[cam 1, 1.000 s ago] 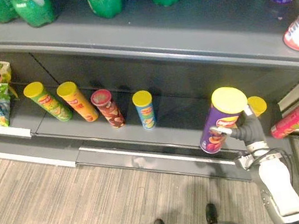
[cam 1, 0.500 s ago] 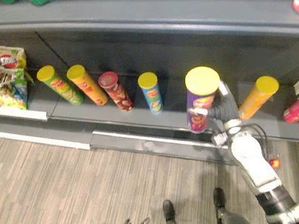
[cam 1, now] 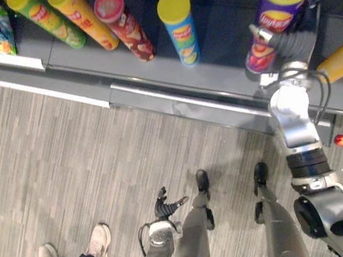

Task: Put the gum and the chips on the shelf.

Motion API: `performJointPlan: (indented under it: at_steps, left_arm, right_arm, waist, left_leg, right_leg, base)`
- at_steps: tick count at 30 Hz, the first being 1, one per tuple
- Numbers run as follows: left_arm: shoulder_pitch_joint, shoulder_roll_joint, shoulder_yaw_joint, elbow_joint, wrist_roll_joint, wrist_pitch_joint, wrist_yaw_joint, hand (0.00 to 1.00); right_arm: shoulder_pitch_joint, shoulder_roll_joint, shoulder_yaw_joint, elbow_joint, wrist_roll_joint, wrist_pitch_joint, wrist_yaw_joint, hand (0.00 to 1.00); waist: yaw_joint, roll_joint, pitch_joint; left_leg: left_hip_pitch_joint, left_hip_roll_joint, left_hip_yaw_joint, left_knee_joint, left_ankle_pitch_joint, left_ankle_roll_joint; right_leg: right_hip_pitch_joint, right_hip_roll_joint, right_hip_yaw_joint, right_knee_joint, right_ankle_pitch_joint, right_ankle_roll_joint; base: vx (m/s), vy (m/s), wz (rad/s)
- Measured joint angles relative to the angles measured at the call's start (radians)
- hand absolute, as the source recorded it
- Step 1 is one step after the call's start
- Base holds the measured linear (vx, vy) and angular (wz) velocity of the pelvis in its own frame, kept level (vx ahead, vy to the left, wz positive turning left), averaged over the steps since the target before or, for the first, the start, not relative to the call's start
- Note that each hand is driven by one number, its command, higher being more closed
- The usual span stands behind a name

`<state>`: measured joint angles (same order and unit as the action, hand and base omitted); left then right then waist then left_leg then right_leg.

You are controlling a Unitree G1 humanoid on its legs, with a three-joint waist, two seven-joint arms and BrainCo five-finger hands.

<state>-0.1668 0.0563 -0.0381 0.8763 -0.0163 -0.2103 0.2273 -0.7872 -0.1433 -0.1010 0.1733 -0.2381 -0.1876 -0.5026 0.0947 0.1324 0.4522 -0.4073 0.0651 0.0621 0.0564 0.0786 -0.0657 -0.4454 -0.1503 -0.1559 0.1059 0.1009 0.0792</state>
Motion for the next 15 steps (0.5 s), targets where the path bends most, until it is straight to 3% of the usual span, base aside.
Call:
performJointPlan:
  at_steps: [4, 8, 15]
  left_arm:
    - [-0.005, 0.022, 0.0, -0.003, 0.0, 0.0, 0.025, 0.0]
    - [-0.005, 0.022, 0.013, -0.083, 0.0, 0.0, 0.035, 0.0]
    - [-0.003, 0.001, 0.058, -0.167, -0.001, 0.0, 0.042, 0.0]
  right_arm:
    - [-0.017, -0.001, -0.022, -0.001, 0.001, 0.002, -0.058, 1.0]
    - [-0.016, 0.001, -0.048, -0.058, 0.002, 0.007, -0.081, 1.0]
    - [-0.017, 0.008, -0.04, -0.183, 0.002, 0.005, -0.099, 1.0]
  waist:
    - [0.011, 0.007, 0.004]
    - [0.019, 0.008, 0.005]
    - [0.023, 0.008, 0.005]
  left_leg:
    - [-0.052, -0.002, 0.007, 0.017, -0.004, -0.004]
    - [-0.106, 0.028, 0.086, 0.051, -0.005, -0.002]
    - [-0.168, 0.054, 0.124, 0.106, -0.007, -0.003]
  right_leg:
    - [-0.087, -0.016, 0.002, 0.098, -0.04, -0.006]
    - [-0.162, -0.035, -0.01, 0.197, -0.084, -0.015]
    - [-0.227, -0.055, -0.032, 0.288, -0.133, -0.023]
  base:
    - [-0.06, -0.027, 0.06]
    - [-0.07, -0.063, 0.19]
    - [-0.01, -0.051, 0.12]
